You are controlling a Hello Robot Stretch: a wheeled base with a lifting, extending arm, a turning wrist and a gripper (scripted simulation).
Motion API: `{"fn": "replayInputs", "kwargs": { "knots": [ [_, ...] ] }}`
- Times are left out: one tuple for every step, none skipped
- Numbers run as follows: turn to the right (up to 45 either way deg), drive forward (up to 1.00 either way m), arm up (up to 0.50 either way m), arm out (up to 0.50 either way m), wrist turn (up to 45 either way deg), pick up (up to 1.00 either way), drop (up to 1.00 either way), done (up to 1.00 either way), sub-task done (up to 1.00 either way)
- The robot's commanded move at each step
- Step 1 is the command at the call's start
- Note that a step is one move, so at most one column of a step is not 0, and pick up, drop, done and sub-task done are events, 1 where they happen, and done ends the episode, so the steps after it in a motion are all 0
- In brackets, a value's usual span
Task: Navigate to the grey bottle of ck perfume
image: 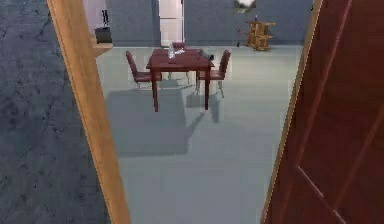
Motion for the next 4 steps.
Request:
{"fn": "replayInputs", "kwargs": {
  "knots": [
    [0.0,0.95,0.00,0.00,0.0,0.00,0.00,0.00,0.00],
    [-30.0,0.00,0.00,0.00,0.0,0.00,0.00,0.00,0.00],
    [0.0,1.00,0.00,0.00,0.0,0.00,0.00,0.00,0.00],
    [-3.0,0.00,0.00,0.00,0.0,0.00,0.00,0.00,0.00]
  ]
}}
